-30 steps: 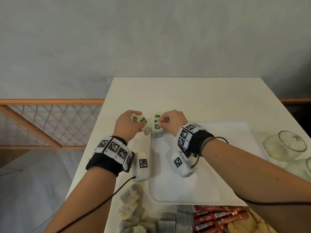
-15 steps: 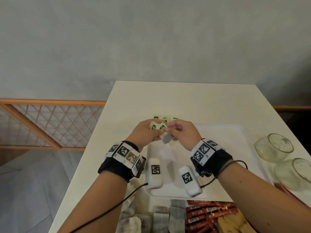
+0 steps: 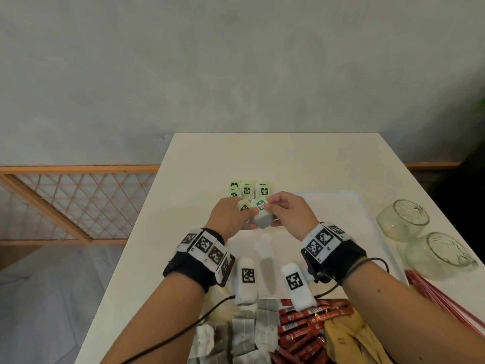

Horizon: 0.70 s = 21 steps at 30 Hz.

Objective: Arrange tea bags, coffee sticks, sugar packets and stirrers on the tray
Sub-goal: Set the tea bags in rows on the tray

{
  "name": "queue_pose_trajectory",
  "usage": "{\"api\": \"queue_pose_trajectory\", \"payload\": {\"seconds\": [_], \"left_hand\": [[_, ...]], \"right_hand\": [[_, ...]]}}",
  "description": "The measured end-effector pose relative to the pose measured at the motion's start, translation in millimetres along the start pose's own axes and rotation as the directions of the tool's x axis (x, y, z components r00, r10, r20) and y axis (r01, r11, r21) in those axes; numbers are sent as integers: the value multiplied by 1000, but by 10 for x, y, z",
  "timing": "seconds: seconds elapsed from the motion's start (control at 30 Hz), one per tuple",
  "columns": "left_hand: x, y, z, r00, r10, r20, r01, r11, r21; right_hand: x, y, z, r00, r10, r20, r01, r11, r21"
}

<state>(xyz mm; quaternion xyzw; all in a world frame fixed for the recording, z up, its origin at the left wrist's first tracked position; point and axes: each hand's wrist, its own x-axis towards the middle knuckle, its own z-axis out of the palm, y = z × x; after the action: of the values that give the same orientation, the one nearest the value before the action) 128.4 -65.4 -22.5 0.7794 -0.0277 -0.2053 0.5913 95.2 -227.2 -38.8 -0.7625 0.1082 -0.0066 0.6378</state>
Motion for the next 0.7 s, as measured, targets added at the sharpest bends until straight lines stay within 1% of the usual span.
{"api": "queue_pose_trajectory", "payload": {"seconds": [0.07,0.1,0.17,0.27,0.37,0.47,0.57,0.63,0.7], "left_hand": [[17,-7,-5,998,56,-6,-54,988,146],[14,-2,-10,997,74,3,-73,980,187],[12,-9,-16,996,87,18,-88,977,196],[27,-65,-53,998,66,21,-69,986,152],[99,-157,-141,999,13,-50,-7,993,116],[201,-209,-237,992,-18,-126,27,997,72],[275,-221,-308,983,-9,-186,14,1000,26],[307,-234,-338,979,-4,-204,6,1000,9],[334,-250,-358,976,-10,-218,10,1000,-5]], "right_hand": [[-5,3,-37,996,-84,19,86,990,-110],[-11,0,-59,991,-128,39,133,975,-178],[-5,-3,-90,985,-160,71,173,952,-254],[34,31,-109,991,-106,84,128,935,-332],[111,116,-114,995,-3,101,42,918,-395],[237,194,-94,998,58,30,-42,923,-382],[382,194,-30,997,71,-27,-76,945,-318],[483,165,33,998,50,-30,-56,953,-297],[587,130,96,999,34,-18,-38,949,-314]]}}
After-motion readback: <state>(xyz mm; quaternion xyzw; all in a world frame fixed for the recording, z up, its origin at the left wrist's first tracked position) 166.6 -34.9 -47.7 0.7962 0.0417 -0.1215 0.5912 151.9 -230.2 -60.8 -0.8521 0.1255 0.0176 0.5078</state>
